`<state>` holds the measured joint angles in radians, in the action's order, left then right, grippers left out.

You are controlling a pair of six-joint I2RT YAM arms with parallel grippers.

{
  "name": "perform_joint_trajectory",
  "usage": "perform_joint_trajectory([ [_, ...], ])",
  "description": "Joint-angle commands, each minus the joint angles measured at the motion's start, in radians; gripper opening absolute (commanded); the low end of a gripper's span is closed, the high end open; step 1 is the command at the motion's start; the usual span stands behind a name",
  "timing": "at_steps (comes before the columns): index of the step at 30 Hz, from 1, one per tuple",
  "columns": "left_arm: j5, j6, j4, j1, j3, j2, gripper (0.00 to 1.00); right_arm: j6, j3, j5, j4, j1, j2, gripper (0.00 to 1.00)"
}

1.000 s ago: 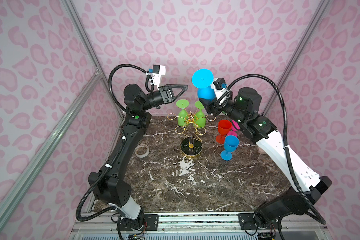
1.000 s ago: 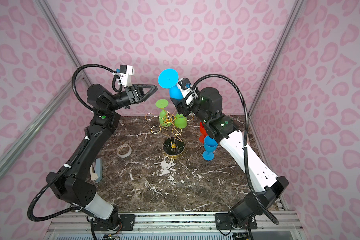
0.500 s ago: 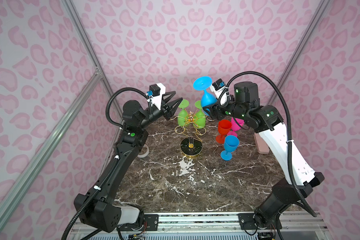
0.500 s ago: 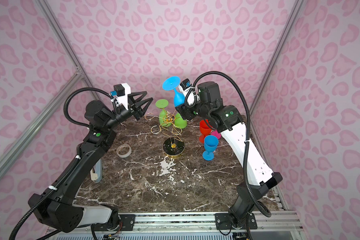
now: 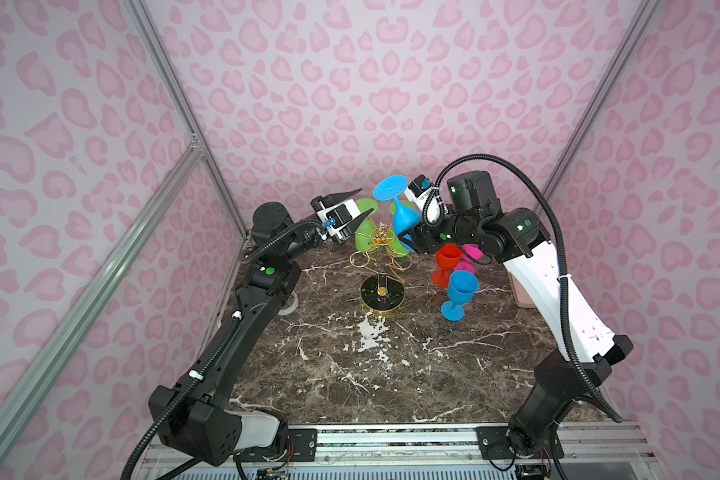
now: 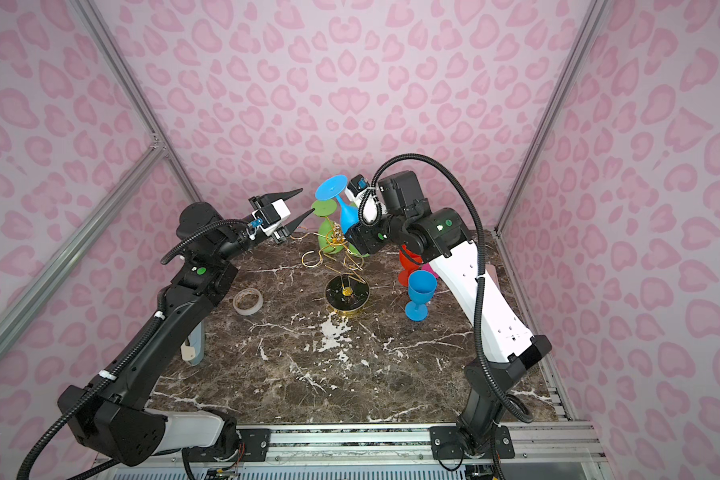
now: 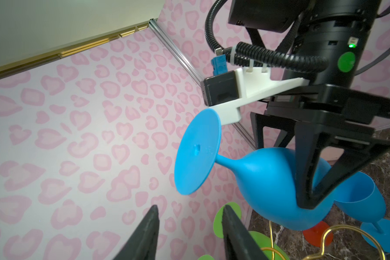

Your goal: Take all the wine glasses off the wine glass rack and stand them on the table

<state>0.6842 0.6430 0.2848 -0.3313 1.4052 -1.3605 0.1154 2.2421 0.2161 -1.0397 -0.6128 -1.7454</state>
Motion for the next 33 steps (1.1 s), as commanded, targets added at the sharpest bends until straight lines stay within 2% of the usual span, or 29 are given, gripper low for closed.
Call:
perform_joint_trajectory([
  [1,0.041,0.072,0.002,0.002,0.018,-0.010,0.46,-0.003,0.010,0.024,-0.015,-0.013,-0.018,0.67],
  [9,0.033,0.098,0.005,0.001,0.014,-0.029,0.37,-0.003,0.040,0.038,-0.041,-0.036,-0.049,0.65],
  [14,0.019,0.103,0.010,-0.002,0.011,-0.031,0.21,-0.007,0.055,0.049,-0.046,-0.048,-0.063,0.65],
  [18,0.004,0.120,0.019,-0.003,0.000,-0.025,0.16,-0.010,0.062,0.053,-0.052,-0.062,-0.070,0.64],
  [20,-0.008,0.117,0.019,-0.005,-0.001,-0.025,0.09,-0.014,0.059,0.062,-0.047,-0.067,-0.071,0.64],
  [22,-0.037,0.095,0.022,-0.005,0.001,-0.025,0.03,-0.021,0.059,0.079,-0.042,-0.067,-0.067,0.68],
  [26,-0.175,-0.051,0.008,-0.005,0.035,-0.028,0.03,-0.051,-0.002,0.111,0.034,-0.065,-0.011,0.84],
  [28,-0.238,-0.121,-0.003,-0.003,0.047,-0.025,0.03,-0.071,-0.083,0.146,0.125,-0.065,0.056,0.88],
  [33,-0.270,-0.247,-0.017,0.011,0.036,-0.011,0.03,-0.121,-0.302,0.202,0.360,-0.065,0.228,0.94],
])
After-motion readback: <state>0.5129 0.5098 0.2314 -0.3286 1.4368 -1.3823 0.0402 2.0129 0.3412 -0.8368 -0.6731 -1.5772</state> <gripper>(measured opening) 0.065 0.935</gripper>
